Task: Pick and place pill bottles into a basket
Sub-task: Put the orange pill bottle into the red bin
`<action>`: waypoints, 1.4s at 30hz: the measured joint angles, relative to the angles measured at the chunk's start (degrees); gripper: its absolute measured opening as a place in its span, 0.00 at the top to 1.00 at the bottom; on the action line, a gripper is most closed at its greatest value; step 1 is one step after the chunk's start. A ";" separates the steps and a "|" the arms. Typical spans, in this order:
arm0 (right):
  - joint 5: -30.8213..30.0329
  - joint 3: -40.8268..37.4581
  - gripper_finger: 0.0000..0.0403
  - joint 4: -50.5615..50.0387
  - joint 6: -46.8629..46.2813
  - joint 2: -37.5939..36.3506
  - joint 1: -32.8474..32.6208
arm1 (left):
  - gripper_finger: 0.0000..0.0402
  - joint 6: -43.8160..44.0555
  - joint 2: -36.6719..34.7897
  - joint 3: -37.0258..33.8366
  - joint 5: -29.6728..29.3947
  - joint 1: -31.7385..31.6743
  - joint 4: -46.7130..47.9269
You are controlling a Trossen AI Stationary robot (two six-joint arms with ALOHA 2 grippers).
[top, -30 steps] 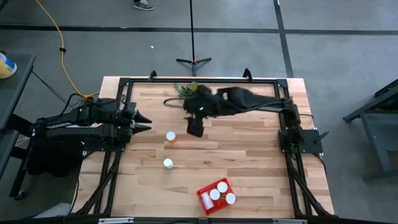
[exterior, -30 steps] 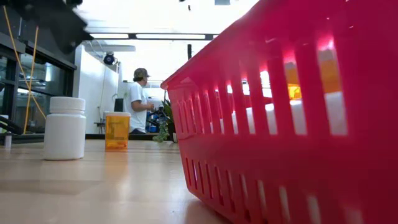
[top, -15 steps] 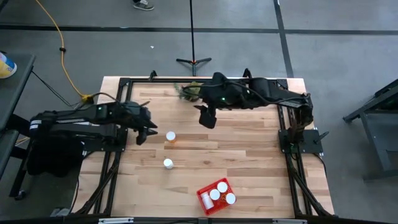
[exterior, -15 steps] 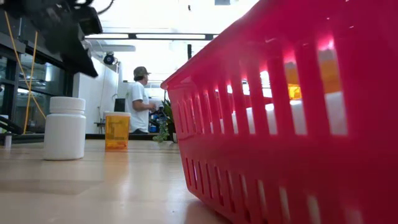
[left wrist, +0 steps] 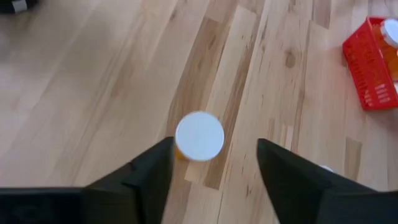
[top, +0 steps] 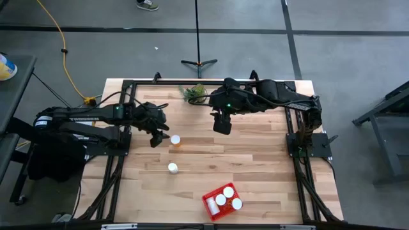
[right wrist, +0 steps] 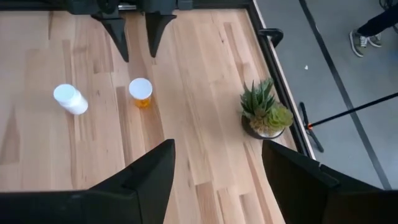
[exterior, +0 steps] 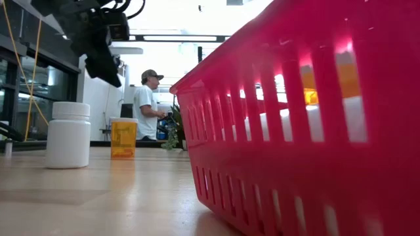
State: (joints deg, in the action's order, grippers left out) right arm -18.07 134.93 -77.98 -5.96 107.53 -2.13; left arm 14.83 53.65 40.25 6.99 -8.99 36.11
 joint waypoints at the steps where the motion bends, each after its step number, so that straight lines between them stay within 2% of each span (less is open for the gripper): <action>1: 0.01 0.00 0.42 -0.19 0.00 0.00 0.00 | 0.31 -0.02 0.78 0.74 -0.10 0.00 0.21; 6: 0.03 0.00 0.42 -1.25 0.44 0.00 0.00 | 0.16 -1.47 4.52 3.21 -0.08 0.00 1.75; 11: 0.19 0.00 0.42 -2.68 0.39 0.00 0.00 | 0.10 -4.79 6.41 3.37 3.02 0.00 0.78; 18: 0.26 0.00 0.42 -3.55 -0.54 0.00 -0.13 | 0.10 -6.97 10.04 3.37 5.43 0.00 3.40; 29: 2.57 0.00 0.42 -4.64 -1.79 0.02 -0.30 | 0.10 -12.38 15.90 3.37 -0.40 -0.02 2.17; 42: 2.00 0.00 0.42 -5.81 -2.16 0.04 -1.75 | 0.10 -13.68 20.93 3.37 -0.55 -0.02 -1.37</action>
State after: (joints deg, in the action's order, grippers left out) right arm -16.08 134.93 -83.79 -8.12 107.57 -3.88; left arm 1.15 74.58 43.62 6.44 -9.02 34.74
